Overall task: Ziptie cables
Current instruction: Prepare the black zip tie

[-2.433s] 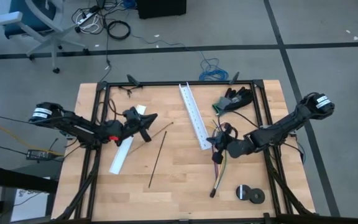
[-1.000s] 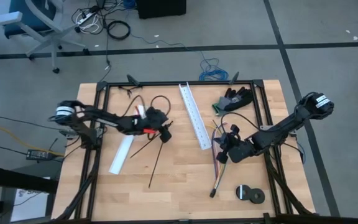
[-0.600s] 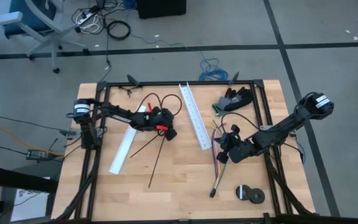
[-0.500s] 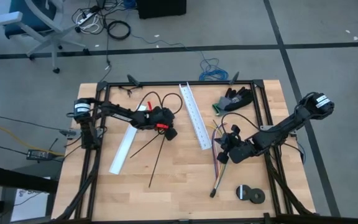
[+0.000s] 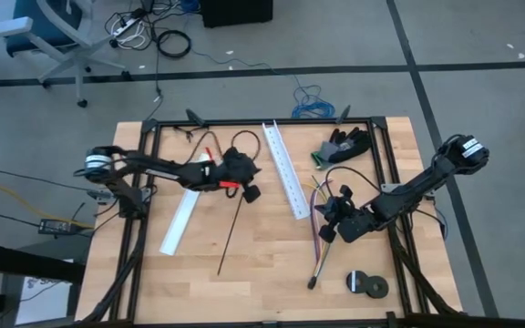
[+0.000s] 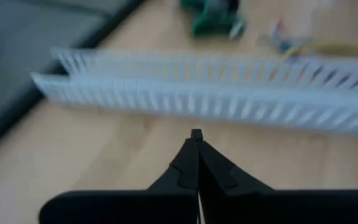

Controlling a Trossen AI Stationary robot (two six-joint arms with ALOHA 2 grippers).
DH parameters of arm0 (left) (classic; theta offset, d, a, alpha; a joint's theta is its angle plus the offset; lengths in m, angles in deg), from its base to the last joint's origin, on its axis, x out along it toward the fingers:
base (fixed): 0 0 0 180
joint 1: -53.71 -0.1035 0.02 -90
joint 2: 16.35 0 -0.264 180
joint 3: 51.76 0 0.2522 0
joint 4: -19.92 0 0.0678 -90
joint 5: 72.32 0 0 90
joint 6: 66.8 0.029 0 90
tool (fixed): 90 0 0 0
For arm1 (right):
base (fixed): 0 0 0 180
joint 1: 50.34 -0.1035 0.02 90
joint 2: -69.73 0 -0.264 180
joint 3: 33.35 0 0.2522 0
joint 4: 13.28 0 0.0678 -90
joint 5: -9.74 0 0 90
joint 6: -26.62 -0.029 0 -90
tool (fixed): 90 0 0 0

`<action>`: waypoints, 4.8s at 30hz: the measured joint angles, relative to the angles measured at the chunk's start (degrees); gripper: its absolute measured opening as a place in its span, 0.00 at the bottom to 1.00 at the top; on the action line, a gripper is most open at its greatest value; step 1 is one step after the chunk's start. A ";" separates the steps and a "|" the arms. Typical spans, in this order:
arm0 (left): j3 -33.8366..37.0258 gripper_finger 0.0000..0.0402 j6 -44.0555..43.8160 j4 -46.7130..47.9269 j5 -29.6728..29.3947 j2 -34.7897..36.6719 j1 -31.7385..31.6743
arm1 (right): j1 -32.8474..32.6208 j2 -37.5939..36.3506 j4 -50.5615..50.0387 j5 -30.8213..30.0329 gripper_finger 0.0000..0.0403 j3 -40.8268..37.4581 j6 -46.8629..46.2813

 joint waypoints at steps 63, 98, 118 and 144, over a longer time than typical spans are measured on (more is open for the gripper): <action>22.95 0.00 -0.25 -78.44 13.56 -5.43 2.44 | 33.19 30.99 63.11 45.97 0.28 17.57 36.61; 22.62 0.33 -3.62 -76.31 15.29 -5.38 2.44 | 34.56 30.99 61.19 49.22 0.00 19.89 35.03; 20.32 0.46 14.68 -54.01 -6.69 -0.45 7.91 | 34.65 25.27 62.51 34.09 0.00 14.84 33.51; 1.59 0.25 28.60 -32.66 -37.17 -8.40 10.70 | 34.67 25.31 62.49 24.97 0.00 15.08 26.64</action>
